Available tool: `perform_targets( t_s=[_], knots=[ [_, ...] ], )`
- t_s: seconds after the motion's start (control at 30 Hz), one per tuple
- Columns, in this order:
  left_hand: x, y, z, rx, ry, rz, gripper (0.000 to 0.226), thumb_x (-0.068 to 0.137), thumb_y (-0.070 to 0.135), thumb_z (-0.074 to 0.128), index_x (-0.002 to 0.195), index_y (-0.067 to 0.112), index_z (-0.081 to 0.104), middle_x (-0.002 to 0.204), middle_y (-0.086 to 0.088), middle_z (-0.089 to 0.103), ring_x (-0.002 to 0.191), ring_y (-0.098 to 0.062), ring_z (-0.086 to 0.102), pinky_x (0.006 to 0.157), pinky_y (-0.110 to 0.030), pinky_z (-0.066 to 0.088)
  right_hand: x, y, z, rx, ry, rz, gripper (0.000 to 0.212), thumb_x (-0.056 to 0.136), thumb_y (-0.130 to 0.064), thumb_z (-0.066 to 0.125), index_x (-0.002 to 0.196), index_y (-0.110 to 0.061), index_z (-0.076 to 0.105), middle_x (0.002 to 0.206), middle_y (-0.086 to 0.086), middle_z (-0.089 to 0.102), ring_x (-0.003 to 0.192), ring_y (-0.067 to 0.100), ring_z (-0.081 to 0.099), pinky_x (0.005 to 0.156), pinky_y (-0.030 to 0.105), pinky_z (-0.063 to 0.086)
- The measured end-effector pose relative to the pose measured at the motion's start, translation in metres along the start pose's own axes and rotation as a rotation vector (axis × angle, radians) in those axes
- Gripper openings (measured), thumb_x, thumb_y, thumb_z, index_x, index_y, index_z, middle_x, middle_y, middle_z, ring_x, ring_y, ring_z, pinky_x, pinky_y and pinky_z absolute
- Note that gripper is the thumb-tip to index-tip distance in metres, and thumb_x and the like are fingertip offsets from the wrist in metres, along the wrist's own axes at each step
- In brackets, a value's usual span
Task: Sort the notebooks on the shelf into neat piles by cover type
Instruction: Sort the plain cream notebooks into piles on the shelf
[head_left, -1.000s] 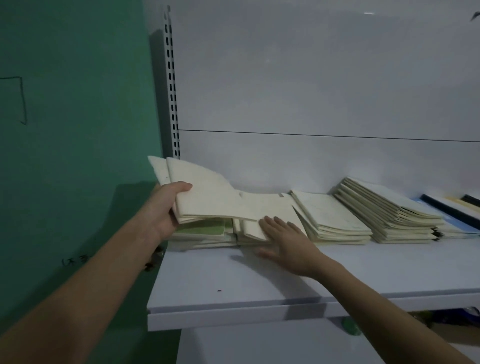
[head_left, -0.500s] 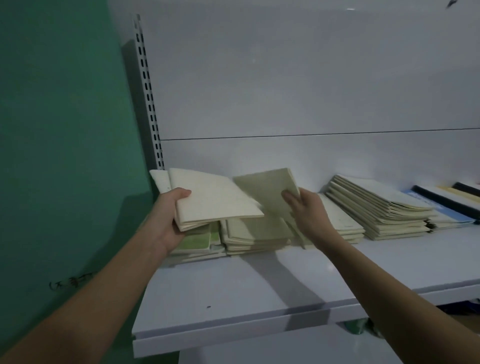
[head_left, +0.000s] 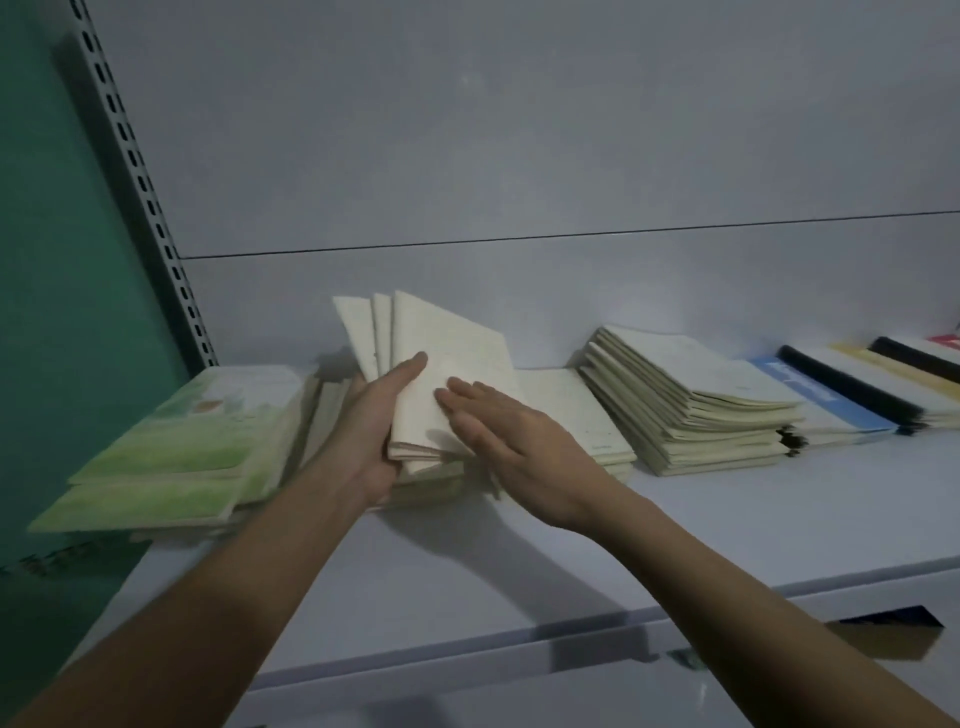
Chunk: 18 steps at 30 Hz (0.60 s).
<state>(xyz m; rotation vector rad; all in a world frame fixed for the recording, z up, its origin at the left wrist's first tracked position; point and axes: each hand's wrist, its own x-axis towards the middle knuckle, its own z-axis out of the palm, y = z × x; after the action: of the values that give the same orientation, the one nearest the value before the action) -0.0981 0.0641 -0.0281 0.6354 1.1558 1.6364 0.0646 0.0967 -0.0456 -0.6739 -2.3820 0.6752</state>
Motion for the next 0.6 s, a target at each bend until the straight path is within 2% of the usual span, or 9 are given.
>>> perform_targets(
  t_s=[0.07, 0.13, 0.17, 0.27, 0.33, 0.4, 0.5, 0.53, 0.6],
  knots=[
    [0.009, -0.007, 0.019, 0.005, 0.087, 0.021, 0.041, 0.088, 0.016, 0.065, 0.128, 0.008, 0.058, 0.115, -0.017, 0.07, 0.103, -0.034, 0.068, 0.076, -0.046, 0.059, 0.001, 0.02, -0.018, 0.075, 0.108, 0.078, 0.042, 0.102, -0.043, 0.038, 0.138, -0.028, 0.05, 0.149, -0.009, 0.041, 0.138, 0.001, 0.029, 0.105, 0.021, 0.026],
    [0.018, -0.013, 0.038, -0.011, 0.137, 0.012, 0.03, 0.088, 0.01, 0.061, 0.119, 0.006, 0.062, 0.113, -0.018, 0.07, 0.102, -0.034, 0.068, 0.08, -0.045, 0.058, 0.004, 0.041, -0.036, 0.027, 0.218, 0.2, 0.049, 0.099, -0.04, 0.046, 0.143, -0.019, 0.042, 0.149, -0.002, 0.041, 0.135, 0.012, 0.036, 0.105, 0.028, 0.03],
    [0.022, -0.016, 0.047, -0.01, 0.137, -0.005, 0.025, 0.089, 0.009, 0.06, 0.114, 0.005, 0.063, 0.11, -0.018, 0.071, 0.099, -0.033, 0.069, 0.079, -0.043, 0.058, 0.007, 0.053, -0.044, 0.11, 0.223, 0.276, 0.055, 0.096, -0.038, 0.05, 0.145, -0.017, 0.037, 0.145, 0.0, 0.042, 0.131, 0.016, 0.041, 0.102, 0.028, 0.035],
    [0.033, -0.021, 0.064, 0.126, 0.188, -0.061, 0.023, 0.09, 0.01, 0.06, 0.112, 0.004, 0.063, 0.104, -0.016, 0.072, 0.086, -0.027, 0.07, 0.063, -0.035, 0.061, 0.014, 0.082, -0.06, 0.649, 0.144, 0.498, 0.064, 0.091, -0.021, 0.063, 0.146, -0.018, 0.033, 0.126, -0.002, 0.042, 0.112, 0.021, 0.052, 0.09, 0.032, 0.05],
    [0.043, -0.02, 0.067, 0.263, 0.243, -0.086, 0.033, 0.089, 0.008, 0.063, 0.12, -0.001, 0.06, 0.104, -0.016, 0.071, 0.084, -0.024, 0.069, 0.058, -0.029, 0.06, 0.017, 0.102, -0.065, 0.749, 0.126, 0.532, 0.064, 0.088, -0.011, 0.064, 0.144, -0.021, 0.036, 0.123, -0.001, 0.044, 0.107, 0.021, 0.055, 0.091, 0.037, 0.053],
    [0.052, -0.02, 0.071, 0.433, 0.29, -0.115, 0.035, 0.087, 0.006, 0.067, 0.119, -0.007, 0.058, 0.099, -0.015, 0.071, 0.08, -0.02, 0.069, 0.058, -0.025, 0.058, 0.018, 0.118, -0.064, 0.648, 0.132, 0.498, 0.058, 0.088, -0.009, 0.061, 0.141, -0.021, 0.041, 0.121, -0.003, 0.044, 0.107, 0.018, 0.054, 0.095, 0.036, 0.05],
    [0.06, -0.03, 0.08, 0.676, 0.3, -0.142, 0.016, 0.088, 0.001, 0.064, 0.103, -0.005, 0.062, 0.087, -0.01, 0.069, 0.064, -0.013, 0.07, 0.051, -0.018, 0.052, 0.018, 0.131, -0.061, 0.372, 0.08, 0.393, 0.054, 0.088, -0.008, 0.052, 0.14, -0.018, 0.041, 0.137, 0.004, 0.044, 0.12, 0.025, 0.05, 0.101, 0.037, 0.044],
    [0.063, -0.034, 0.082, 0.742, 0.315, -0.138, 0.015, 0.089, 0.0, 0.062, 0.103, -0.004, 0.061, 0.086, -0.009, 0.068, 0.063, -0.014, 0.069, 0.049, -0.018, 0.051, 0.018, 0.133, -0.058, 0.246, 0.044, 0.354, 0.052, 0.089, -0.008, 0.05, 0.139, -0.016, 0.041, 0.138, 0.008, 0.043, 0.121, 0.028, 0.048, 0.098, 0.035, 0.042],
    [0.071, -0.042, 0.084, 0.839, 0.378, -0.141, 0.028, 0.088, 0.005, 0.062, 0.114, -0.005, 0.057, 0.092, -0.013, 0.066, 0.075, -0.022, 0.065, 0.056, -0.024, 0.049, 0.015, 0.133, -0.052, -0.004, -0.03, 0.295, 0.041, 0.09, -0.012, 0.047, 0.131, -0.011, 0.042, 0.13, 0.015, 0.044, 0.116, 0.035, 0.045, 0.085, 0.036, 0.037]
  ],
)
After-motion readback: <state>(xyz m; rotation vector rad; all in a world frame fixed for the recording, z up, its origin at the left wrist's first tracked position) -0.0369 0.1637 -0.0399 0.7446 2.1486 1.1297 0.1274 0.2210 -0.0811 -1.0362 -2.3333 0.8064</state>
